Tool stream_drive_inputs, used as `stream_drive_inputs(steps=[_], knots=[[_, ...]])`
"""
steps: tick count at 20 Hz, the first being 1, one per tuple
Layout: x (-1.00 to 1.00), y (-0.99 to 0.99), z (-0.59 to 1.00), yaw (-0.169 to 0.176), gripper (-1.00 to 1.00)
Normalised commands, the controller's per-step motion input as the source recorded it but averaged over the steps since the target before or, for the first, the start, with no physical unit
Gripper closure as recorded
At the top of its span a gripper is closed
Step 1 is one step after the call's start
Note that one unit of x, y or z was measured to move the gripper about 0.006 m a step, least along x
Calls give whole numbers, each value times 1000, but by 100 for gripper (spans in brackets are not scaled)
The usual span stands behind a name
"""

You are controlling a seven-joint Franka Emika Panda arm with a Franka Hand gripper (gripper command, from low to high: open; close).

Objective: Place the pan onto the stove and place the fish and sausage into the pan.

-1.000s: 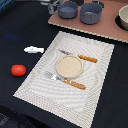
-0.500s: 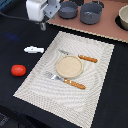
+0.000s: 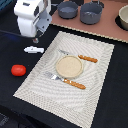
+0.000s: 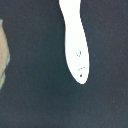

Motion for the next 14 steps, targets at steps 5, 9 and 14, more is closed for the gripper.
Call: stream_drive_inputs(steps=[5, 9, 14], knots=[[-249, -67, -508, 41, -100], [-251, 21, -516, 38, -100], [-310, 153, -444, 23, -100]])
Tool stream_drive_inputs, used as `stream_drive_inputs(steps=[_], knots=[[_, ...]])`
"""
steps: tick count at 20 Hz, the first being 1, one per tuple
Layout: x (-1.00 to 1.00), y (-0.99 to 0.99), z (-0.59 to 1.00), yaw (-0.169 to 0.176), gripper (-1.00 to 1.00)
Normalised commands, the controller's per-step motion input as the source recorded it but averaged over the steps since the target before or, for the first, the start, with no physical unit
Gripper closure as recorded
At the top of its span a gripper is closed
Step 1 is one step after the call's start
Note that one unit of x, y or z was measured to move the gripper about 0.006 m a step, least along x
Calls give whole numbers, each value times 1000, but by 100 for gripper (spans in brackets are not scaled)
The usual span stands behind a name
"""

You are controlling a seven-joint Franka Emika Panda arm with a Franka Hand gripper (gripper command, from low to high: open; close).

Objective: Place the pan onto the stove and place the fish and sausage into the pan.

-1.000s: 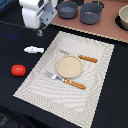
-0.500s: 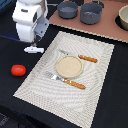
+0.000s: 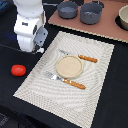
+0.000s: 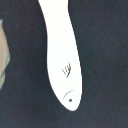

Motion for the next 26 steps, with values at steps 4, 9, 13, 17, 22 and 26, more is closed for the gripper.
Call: stream_drive_inputs(steps=[4, 9, 13, 17, 22, 26], knots=[[-383, 186, -376, 28, -100], [-444, 177, -345, 31, -100], [-371, 128, -262, 28, 100], [-280, 139, -174, 27, 100], [-197, 106, -126, 17, 100], [-11, 277, 300, 5, 100]])
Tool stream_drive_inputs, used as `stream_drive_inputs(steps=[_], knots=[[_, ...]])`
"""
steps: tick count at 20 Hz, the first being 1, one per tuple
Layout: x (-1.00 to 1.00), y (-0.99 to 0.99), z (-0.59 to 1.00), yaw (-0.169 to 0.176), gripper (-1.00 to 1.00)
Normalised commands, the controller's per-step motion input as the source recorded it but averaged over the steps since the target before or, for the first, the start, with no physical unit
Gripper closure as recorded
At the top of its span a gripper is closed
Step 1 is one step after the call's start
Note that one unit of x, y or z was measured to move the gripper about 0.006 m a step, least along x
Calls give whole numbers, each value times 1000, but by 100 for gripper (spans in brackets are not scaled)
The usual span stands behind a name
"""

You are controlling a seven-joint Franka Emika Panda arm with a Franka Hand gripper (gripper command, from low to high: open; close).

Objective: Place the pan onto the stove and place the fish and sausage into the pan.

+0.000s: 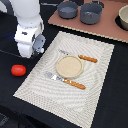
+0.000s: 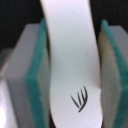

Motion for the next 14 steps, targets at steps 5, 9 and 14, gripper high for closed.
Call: stream_drive_inputs(steps=[5, 9, 14], knots=[[394, 725, 1000, 0, 100], [198, 881, 1000, 0, 100], [-103, 989, 797, 0, 100]])
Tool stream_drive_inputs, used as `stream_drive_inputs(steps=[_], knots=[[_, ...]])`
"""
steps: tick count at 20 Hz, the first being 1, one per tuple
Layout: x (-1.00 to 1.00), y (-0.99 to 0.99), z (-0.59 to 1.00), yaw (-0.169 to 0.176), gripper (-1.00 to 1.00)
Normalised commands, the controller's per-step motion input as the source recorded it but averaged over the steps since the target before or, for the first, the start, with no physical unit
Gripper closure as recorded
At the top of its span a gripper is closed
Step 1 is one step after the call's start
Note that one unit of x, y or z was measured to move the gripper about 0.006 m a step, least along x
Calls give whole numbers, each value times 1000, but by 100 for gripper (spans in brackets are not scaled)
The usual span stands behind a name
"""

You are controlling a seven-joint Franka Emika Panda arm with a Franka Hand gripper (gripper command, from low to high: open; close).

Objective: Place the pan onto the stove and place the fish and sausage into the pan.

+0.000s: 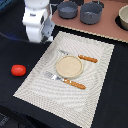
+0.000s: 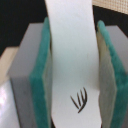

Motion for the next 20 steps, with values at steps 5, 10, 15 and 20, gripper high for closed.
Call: stream_drive_inputs(steps=[5, 10, 15, 20], knots=[[-22, 993, 383, 0, 100], [-17, 984, 38, 0, 100], [7, 999, 0, 0, 100], [141, 999, 0, -1, 100]])
